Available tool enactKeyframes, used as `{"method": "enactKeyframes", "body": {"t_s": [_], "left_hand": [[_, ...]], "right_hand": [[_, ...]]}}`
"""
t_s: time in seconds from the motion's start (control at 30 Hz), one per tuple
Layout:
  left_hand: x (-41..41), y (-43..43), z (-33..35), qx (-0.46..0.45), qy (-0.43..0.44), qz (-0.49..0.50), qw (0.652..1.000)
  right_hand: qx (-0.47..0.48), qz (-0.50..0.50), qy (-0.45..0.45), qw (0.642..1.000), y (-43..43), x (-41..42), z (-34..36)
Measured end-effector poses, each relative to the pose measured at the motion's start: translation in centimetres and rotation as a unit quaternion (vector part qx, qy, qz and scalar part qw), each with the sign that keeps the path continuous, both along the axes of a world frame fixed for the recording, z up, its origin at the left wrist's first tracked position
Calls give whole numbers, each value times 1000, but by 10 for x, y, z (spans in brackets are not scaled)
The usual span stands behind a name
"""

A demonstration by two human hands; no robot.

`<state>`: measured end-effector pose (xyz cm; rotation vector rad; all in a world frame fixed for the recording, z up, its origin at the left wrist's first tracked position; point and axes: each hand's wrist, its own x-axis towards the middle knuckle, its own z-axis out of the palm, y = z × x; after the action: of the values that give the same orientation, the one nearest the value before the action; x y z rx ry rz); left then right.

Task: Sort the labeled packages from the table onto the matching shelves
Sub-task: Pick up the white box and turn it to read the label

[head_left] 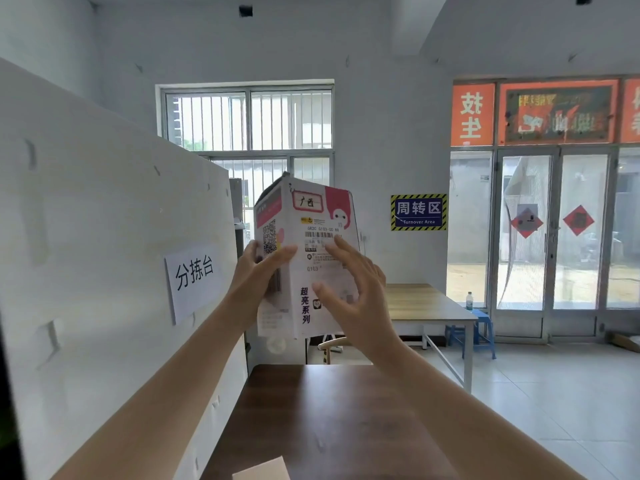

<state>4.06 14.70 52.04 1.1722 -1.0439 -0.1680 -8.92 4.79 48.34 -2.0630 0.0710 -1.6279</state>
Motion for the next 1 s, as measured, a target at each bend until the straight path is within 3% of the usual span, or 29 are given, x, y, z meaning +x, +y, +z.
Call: {"method": "enactKeyframes", "body": {"t_s": [0.2,0.37,0.63,1.0], "left_hand": [[13,12,2,23,-19,-40,999],[6,17,3,17,-15,-59,998],[-4,9,-1,-22,-23,-94,995],[-10,11,1,-60,-31,-74,995]], "right_hand": [[94,21,-27,995,-21,-5,15],[157,99,-39,982,-21,-10,24],[203,197,-55,957,-18,-15,23],[218,205,-72,952,-26,-18,23]]}}
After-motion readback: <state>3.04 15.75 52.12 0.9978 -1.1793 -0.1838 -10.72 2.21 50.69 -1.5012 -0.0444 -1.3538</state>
